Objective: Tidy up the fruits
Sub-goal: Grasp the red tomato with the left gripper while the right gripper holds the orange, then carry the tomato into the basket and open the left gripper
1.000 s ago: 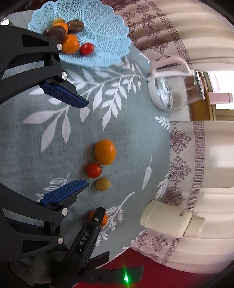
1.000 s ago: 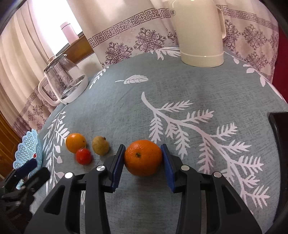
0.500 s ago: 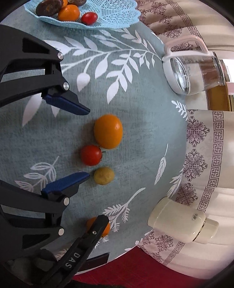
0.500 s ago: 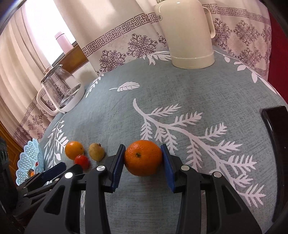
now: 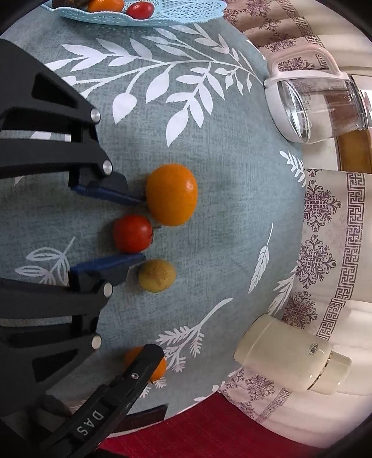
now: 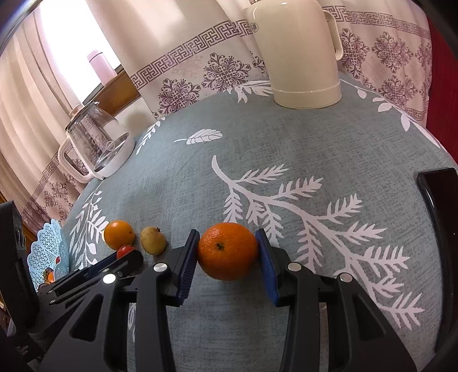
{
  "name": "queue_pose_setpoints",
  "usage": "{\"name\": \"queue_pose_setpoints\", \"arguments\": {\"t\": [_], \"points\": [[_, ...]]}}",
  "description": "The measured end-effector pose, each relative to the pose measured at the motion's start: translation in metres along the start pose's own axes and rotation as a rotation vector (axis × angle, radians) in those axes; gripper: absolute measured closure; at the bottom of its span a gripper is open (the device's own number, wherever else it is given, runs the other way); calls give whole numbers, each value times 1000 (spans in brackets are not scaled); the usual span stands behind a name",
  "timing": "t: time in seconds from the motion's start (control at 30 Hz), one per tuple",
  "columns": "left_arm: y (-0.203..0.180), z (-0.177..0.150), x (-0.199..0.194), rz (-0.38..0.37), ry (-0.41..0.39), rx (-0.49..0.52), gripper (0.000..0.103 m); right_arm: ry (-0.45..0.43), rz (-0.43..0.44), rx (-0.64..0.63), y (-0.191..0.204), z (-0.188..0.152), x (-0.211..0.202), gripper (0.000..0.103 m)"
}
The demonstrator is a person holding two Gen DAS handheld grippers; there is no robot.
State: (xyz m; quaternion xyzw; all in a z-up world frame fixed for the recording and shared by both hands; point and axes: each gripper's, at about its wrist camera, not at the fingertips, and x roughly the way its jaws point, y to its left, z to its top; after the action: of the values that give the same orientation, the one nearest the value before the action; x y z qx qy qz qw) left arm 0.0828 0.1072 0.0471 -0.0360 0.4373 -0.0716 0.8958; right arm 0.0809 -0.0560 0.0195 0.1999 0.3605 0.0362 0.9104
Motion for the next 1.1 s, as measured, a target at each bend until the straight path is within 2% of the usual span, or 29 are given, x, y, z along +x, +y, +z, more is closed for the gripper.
{"name": "queue_pose_setpoints", "arguments": {"t": [0.33, 0.6, 0.8, 1.1], "points": [[5, -15, -19, -5, -2, -6, 75, -17, 15, -15, 2, -2, -4, 62], [13, -19, -49, 24, -54, -6, 75, -28, 40, -26, 5, -3, -8, 62], [26, -16, -70, 56, -95, -29, 75, -34, 49, -39, 9, -4, -10, 62], [64, -13, -102, 152, -168, -79, 75, -38, 56, -50, 10, -4, -11, 62]]}}
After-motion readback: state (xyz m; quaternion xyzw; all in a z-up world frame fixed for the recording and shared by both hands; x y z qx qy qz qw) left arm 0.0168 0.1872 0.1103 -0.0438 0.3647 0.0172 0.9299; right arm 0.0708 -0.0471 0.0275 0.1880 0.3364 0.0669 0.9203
